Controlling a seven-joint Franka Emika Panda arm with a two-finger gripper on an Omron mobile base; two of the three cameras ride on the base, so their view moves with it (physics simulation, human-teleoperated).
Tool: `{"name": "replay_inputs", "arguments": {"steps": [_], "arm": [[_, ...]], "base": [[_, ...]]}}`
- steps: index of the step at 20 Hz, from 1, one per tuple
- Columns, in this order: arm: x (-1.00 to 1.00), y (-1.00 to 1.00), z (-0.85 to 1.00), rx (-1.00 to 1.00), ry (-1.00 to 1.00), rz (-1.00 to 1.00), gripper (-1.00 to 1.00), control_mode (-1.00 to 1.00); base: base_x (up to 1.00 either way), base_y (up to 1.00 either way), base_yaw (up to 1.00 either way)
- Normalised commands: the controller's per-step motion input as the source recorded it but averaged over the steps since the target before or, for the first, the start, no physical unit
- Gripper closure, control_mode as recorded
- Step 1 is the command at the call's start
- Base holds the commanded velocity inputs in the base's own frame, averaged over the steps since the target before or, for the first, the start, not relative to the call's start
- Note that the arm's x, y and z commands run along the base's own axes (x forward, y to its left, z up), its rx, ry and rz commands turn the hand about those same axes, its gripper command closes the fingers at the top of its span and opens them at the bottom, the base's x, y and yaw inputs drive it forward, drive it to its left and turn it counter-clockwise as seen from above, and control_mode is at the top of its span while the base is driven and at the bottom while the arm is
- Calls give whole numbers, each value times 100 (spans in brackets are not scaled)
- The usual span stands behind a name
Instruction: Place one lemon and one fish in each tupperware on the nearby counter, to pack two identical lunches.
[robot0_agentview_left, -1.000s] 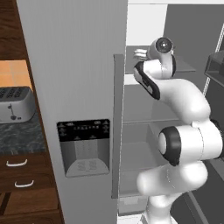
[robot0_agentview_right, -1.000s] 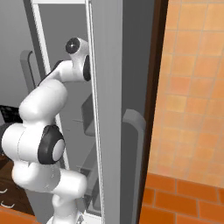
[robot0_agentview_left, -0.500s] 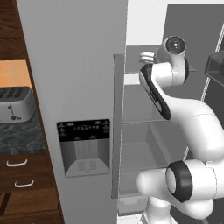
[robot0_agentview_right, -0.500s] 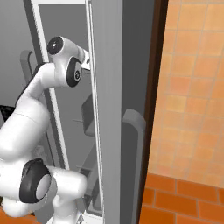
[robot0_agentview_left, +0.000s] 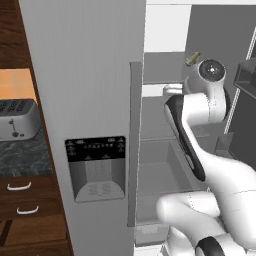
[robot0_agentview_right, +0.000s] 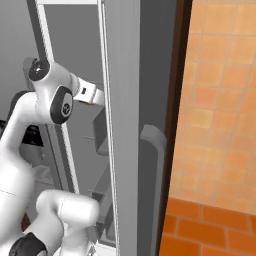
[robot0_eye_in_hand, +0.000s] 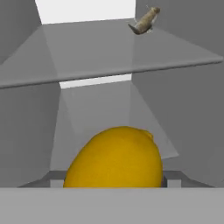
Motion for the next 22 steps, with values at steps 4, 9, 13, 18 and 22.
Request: {"name": "replay_inputs", "arguments": {"steps": [4, 9, 13, 18, 22], "arm": [[-100, 0, -59, 0, -4, 15, 100, -100], [0, 0, 0, 0, 0, 0, 100, 100], [0, 0, 0, 0, 0, 0, 100, 100], [0, 0, 0, 0, 0, 0, 100, 100], [0, 0, 0, 0, 0, 0, 100, 100]], "base": [[0, 0, 0], [-100, 50, 25], [-46, 100, 18], [20, 100, 13], [30, 100, 22]]}}
